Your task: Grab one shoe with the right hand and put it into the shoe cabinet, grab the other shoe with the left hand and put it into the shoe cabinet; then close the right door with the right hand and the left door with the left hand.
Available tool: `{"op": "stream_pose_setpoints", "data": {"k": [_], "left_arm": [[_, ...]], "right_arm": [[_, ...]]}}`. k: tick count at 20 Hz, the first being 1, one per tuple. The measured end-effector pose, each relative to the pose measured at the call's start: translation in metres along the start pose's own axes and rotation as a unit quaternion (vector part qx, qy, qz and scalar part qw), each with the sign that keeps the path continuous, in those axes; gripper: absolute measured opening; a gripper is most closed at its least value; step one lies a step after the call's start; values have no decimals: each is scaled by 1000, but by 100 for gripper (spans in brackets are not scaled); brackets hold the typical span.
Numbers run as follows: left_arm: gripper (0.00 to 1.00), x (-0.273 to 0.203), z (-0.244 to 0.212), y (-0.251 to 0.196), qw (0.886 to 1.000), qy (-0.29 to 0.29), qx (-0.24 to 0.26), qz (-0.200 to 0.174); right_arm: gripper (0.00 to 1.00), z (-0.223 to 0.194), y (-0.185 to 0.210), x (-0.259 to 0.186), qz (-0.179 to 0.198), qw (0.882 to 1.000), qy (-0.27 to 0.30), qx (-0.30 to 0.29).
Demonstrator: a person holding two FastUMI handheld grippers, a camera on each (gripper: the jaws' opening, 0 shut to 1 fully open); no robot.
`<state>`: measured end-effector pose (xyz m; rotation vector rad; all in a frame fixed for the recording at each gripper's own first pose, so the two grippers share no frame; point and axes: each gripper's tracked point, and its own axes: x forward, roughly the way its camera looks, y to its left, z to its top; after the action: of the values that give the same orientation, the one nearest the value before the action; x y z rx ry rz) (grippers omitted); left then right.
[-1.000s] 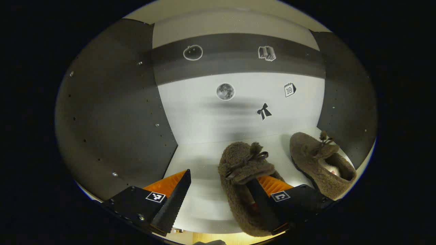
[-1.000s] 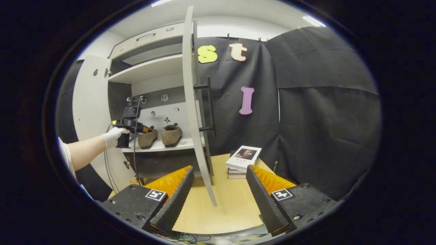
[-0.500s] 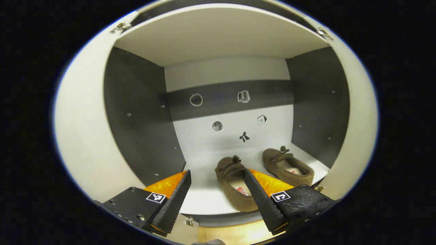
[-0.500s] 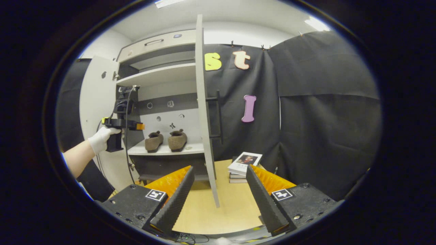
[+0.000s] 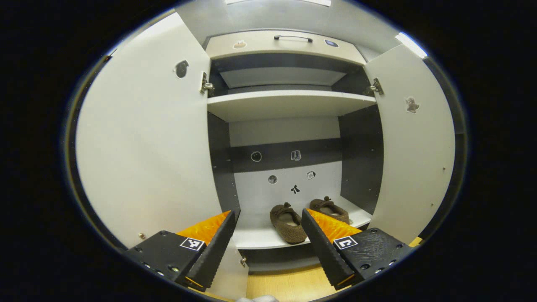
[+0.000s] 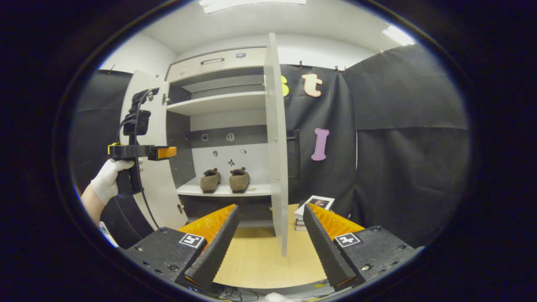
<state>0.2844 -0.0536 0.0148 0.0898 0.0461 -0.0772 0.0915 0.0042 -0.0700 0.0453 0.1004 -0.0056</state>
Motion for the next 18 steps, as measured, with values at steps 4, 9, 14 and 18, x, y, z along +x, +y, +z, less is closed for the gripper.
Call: {"op": "stream_pose_setpoints", "data": {"k": [4, 9, 14, 18], "left_arm": [[96, -64, -6, 4, 1000, -8, -10, -6], [96, -135, -6, 23, 999, -33, -14, 5], [96, -193, -14, 26, 999, -47, -6, -1], [96, -228, -42, 24, 999, -35, -34, 3]], "right_arm": [[98, 3, 18, -14, 10, 1000, -11, -8], [98, 3, 35, -28, 18, 1000, -19, -9], [98, -9, 45, -39, 20, 1000, -12, -11], [98, -17, 48, -46, 19, 1000, -6, -8]]}}
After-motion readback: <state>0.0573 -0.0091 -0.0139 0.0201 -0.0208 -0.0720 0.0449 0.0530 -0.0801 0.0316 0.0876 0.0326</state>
